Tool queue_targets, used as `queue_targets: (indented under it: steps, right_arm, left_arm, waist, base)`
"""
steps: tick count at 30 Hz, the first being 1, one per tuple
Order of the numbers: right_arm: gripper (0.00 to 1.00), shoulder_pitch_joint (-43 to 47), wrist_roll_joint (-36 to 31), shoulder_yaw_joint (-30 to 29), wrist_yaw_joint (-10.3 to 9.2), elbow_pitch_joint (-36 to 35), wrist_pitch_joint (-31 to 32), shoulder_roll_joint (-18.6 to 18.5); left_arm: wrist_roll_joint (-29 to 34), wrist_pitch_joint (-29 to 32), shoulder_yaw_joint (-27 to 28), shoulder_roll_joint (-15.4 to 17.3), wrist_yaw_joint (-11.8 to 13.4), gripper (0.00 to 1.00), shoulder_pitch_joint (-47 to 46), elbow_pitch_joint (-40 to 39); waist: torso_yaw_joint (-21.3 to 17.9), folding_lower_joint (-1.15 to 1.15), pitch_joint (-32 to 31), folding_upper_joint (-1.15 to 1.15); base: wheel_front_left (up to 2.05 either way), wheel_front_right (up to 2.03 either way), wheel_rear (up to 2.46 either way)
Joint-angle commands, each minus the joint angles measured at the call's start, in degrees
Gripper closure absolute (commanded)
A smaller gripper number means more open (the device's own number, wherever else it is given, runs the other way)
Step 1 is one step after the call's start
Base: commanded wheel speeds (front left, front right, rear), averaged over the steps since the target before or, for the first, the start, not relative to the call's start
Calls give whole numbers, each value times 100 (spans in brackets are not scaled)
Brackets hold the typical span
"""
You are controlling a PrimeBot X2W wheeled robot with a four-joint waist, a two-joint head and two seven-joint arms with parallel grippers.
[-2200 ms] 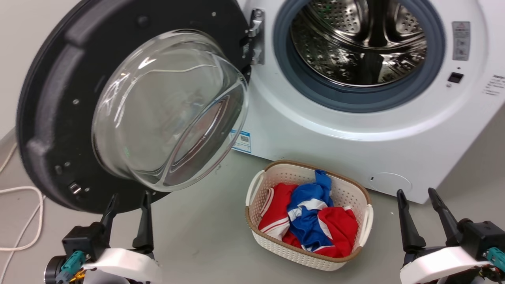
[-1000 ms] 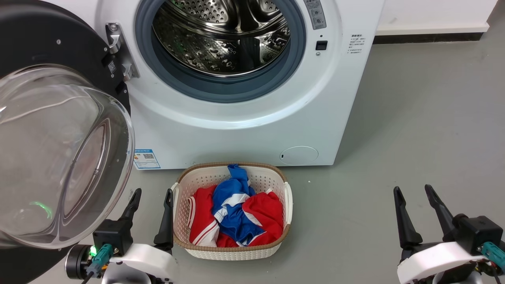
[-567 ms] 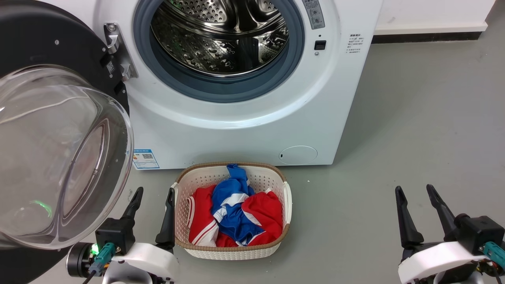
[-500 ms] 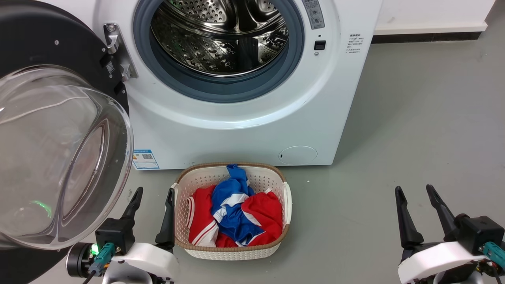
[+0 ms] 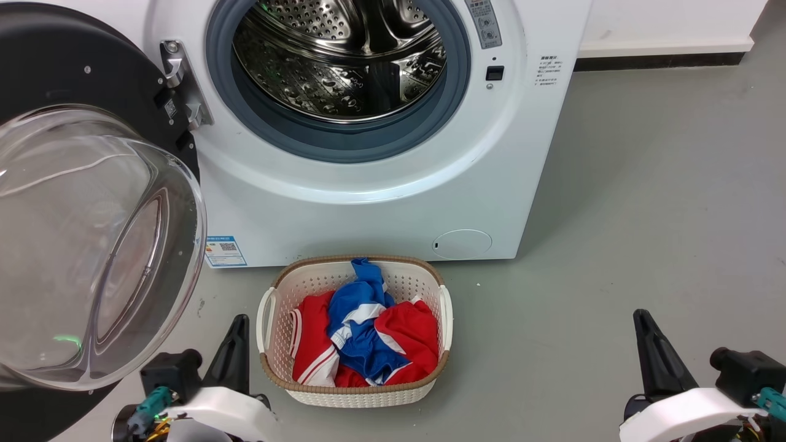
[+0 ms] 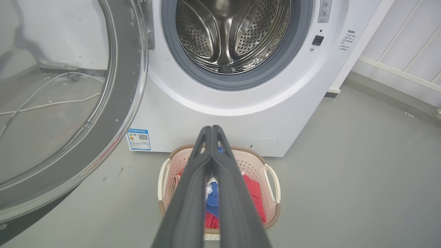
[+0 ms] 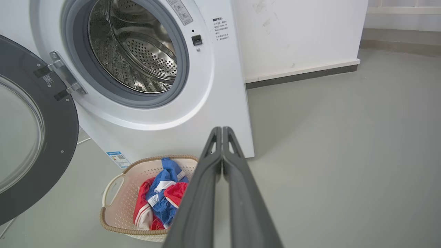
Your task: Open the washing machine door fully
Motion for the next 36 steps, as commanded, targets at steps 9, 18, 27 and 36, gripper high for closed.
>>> queue_targets:
  steps: [9, 18, 27, 36]
  right_arm:
    - [100, -239, 1121, -34, 1, 41, 146, -39]
    - [100, -332, 2004, -59, 1, 140, 267, -53]
    - [100, -409, 2797, -85, 1, 228, 380, -63]
    - [100, -483, 3515, -112, 1, 309, 485, -70]
  left_arm:
    - [-978, 209, 253, -74, -156, 100, -179, -27]
    - [-1764, 384, 427, -160, -265, 100, -226, 18]
    - [-2472, 543, 586, -242, -363, 100, -269, 63]
    - [-3113, 687, 731, -311, -455, 100, -308, 105]
  waist:
    - [24, 0, -14, 0]
    - [47, 0, -29, 0]
    - [69, 0, -43, 0]
    - [92, 0, -58, 0]
  base:
    - [0, 0, 0]
    - [0, 0, 0]
    - [0, 0, 0]
    - [0, 0, 0]
